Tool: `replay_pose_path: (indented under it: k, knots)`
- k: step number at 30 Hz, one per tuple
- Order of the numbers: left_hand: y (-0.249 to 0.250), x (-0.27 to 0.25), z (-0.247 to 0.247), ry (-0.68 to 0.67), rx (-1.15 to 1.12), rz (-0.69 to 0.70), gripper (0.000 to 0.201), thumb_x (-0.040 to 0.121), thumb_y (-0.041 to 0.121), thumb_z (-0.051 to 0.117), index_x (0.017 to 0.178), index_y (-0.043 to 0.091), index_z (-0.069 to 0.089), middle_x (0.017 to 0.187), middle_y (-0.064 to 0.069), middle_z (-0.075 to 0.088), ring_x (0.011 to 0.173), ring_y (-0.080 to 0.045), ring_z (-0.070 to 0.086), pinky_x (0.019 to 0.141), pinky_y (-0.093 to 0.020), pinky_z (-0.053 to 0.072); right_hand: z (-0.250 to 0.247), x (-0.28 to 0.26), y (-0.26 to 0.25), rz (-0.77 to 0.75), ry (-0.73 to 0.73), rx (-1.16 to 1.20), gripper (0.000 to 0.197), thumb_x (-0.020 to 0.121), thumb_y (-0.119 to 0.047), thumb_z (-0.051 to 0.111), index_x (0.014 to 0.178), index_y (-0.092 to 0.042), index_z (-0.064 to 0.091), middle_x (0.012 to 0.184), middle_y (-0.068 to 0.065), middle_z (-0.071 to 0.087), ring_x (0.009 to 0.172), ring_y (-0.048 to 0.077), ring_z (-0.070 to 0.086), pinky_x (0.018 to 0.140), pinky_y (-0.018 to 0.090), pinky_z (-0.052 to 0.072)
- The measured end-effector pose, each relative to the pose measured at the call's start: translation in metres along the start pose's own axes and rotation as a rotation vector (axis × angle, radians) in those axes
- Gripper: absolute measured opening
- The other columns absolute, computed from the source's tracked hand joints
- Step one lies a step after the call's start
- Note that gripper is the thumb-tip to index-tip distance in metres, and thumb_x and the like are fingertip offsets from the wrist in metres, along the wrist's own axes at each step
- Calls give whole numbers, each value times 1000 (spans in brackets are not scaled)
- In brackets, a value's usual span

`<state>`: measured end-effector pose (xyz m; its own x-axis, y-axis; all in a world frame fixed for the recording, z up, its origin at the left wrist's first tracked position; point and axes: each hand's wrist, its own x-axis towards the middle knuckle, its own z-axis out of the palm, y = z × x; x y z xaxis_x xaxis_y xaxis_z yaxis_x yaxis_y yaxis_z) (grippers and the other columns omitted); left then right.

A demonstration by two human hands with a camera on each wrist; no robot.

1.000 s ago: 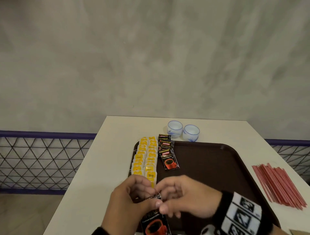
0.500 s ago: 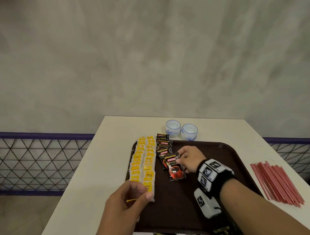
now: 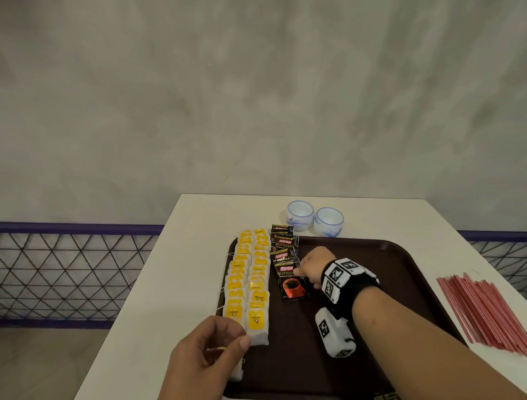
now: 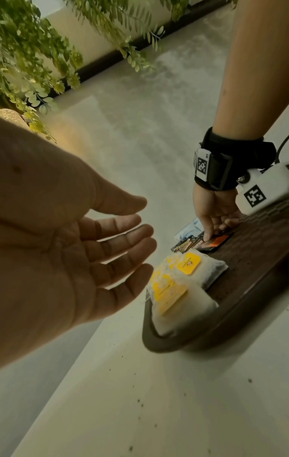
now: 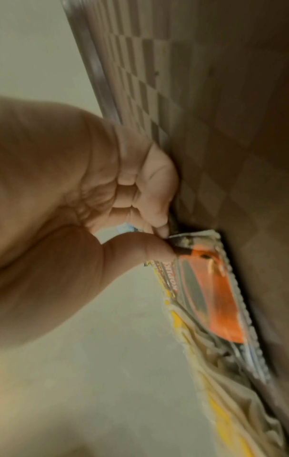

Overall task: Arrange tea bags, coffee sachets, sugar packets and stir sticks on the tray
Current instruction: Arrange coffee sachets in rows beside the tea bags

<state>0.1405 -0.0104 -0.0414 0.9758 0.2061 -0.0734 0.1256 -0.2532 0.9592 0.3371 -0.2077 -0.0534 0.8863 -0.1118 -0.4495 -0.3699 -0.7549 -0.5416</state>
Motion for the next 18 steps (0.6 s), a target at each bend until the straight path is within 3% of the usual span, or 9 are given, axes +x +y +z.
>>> replay_pose_path:
  k: [3, 6, 10, 15, 18]
  knots:
    - [-2, 0, 0, -8, 4, -2, 9, 74, 13, 76, 79, 11, 68, 76, 6, 71, 74, -3, 65, 63, -19, 52, -2, 3, 2, 5, -41, 88, 19, 83, -24, 71, 89, -8, 62, 83, 9, 62, 78, 21, 59, 79, 36, 54]
    - [-2, 1, 0, -9, 1, -12, 10, 74, 14, 75, 79, 11, 67, 77, 7, 71, 76, -5, 65, 63, -19, 52, -4, 3, 2, 62, -43, 194, 16, 82, -19, 73, 83, -6, 63, 68, 8, 61, 65, 20, 57, 66, 30, 50]
    - [-2, 0, 1, -19, 6, -2, 10, 74, 14, 76, 79, 11, 68, 76, 4, 71, 76, -4, 66, 65, -21, 53, -1, 7, -2, 95, -13, 184, 25, 79, -22, 75, 93, -3, 68, 63, 8, 62, 56, 17, 55, 74, 33, 53]
    - [-2, 0, 0, -25, 7, -9, 8, 74, 12, 76, 77, 13, 69, 76, 4, 71, 74, -4, 65, 64, -22, 55, 6, 12, -4, 119, -1, 267, 19, 79, -17, 76, 76, -2, 65, 60, 9, 62, 50, 17, 57, 64, 31, 53]
    - [-3, 0, 0, -31, 15, -7, 8, 74, 13, 76, 77, 14, 69, 76, 5, 71, 75, -5, 66, 63, -20, 54, 9, 15, -5, 151, -28, 355, 18, 77, -9, 76, 74, -2, 60, 61, 13, 63, 51, 21, 57, 68, 36, 57]
